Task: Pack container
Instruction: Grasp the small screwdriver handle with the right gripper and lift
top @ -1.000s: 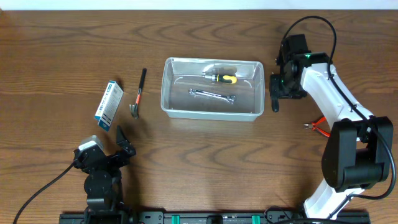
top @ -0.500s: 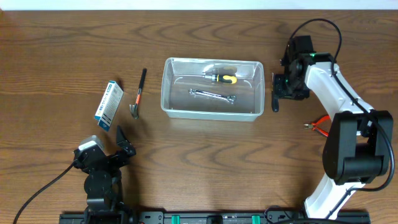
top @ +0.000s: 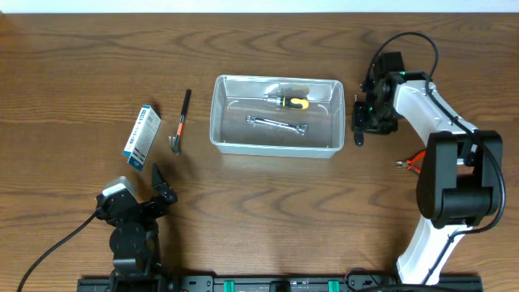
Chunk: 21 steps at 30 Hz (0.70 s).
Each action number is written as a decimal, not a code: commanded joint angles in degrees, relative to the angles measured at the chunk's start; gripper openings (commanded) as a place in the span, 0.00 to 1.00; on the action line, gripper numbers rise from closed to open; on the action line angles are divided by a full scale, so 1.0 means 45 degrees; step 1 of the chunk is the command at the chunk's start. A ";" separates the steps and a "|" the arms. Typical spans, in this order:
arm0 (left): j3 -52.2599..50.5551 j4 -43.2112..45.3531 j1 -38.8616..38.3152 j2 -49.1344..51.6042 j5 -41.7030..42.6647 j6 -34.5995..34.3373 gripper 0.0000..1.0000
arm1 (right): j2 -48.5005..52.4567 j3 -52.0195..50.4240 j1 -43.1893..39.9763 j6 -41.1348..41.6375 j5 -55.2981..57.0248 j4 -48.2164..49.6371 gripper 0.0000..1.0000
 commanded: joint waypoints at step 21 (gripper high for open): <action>-0.0311 -0.0112 -0.0049 -0.0078 -0.0063 0.0121 0.98 | 0.0340 -0.0039 -0.0034 -0.0389 -0.0189 0.0034 0.34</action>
